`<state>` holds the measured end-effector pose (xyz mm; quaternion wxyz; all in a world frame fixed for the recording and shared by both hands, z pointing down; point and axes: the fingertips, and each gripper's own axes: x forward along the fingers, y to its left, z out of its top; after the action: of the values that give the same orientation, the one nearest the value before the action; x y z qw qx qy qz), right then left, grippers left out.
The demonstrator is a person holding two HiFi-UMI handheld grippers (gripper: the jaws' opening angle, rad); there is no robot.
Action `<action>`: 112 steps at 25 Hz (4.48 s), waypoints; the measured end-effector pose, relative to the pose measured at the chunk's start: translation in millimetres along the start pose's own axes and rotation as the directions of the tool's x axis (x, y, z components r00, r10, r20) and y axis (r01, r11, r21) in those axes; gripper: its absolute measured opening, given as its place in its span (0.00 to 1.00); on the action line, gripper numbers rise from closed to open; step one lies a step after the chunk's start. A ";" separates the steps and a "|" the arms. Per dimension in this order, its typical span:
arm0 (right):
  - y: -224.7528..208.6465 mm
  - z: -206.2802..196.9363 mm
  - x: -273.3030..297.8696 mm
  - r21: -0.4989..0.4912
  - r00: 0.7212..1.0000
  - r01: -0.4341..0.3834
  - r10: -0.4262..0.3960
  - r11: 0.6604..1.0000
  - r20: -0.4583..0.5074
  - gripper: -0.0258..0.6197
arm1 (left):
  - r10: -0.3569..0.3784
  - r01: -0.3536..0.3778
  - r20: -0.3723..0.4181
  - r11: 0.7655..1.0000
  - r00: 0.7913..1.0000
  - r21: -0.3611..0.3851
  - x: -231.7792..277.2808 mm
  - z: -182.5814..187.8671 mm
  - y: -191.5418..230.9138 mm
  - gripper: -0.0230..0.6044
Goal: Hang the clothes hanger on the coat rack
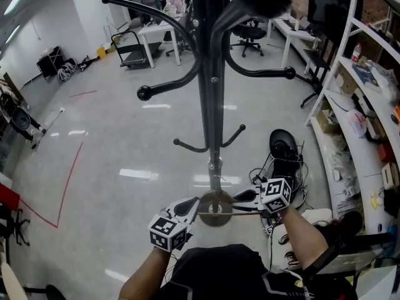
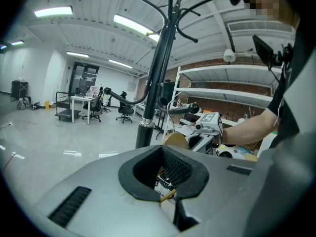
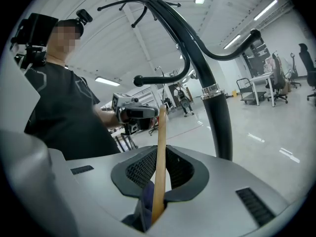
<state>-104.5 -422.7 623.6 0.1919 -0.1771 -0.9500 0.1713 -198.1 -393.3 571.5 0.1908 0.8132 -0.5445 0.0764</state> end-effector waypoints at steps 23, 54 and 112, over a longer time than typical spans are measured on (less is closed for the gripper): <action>-48.0 -8.5 -4.2 0.031 0.998 0.054 -0.054 0.998 0.026 0.13 | 0.039 -0.040 -0.037 0.999 0.999 -0.031 -0.4 -6.0 -4.5 0.04; -56.0 77.0 -63.7 0.034 0.869 0.460 -0.457 0.887 0.188 0.28 | 0.015 -0.014 0.018 0.999 1.000 -0.050 -7.0 30.8 2.9 0.04; 143.5 123.0 -45.0 0.140 0.574 0.767 -0.767 0.626 0.287 0.05 | -0.010 0.001 0.163 0.998 0.987 0.056 -116.0 67.7 -85.8 0.04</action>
<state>-79.2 -346.5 446.8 0.0904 0.2815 -0.9503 0.0977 -171.1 -291.9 451.5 0.1230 0.8232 -0.5537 0.0240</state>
